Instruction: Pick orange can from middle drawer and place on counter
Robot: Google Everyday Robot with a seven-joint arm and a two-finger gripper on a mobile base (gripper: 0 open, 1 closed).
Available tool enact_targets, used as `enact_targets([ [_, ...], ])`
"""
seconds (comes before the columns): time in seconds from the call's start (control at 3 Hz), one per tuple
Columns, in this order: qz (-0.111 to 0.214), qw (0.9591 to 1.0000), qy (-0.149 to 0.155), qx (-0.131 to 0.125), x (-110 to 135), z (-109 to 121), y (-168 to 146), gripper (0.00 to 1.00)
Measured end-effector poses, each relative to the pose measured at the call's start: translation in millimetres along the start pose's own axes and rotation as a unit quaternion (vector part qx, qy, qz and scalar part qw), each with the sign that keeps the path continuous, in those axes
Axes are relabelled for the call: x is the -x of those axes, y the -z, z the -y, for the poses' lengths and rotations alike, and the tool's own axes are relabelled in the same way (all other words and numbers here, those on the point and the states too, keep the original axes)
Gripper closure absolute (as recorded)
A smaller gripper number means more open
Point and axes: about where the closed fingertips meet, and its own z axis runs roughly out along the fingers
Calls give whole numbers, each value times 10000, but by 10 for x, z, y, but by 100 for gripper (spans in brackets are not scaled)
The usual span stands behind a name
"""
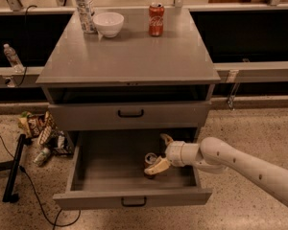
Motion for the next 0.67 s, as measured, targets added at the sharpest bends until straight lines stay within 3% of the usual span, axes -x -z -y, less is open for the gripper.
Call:
enact_targets([
  [0.67,-220,9996,-185,-55,-404,13,-25,0],
])
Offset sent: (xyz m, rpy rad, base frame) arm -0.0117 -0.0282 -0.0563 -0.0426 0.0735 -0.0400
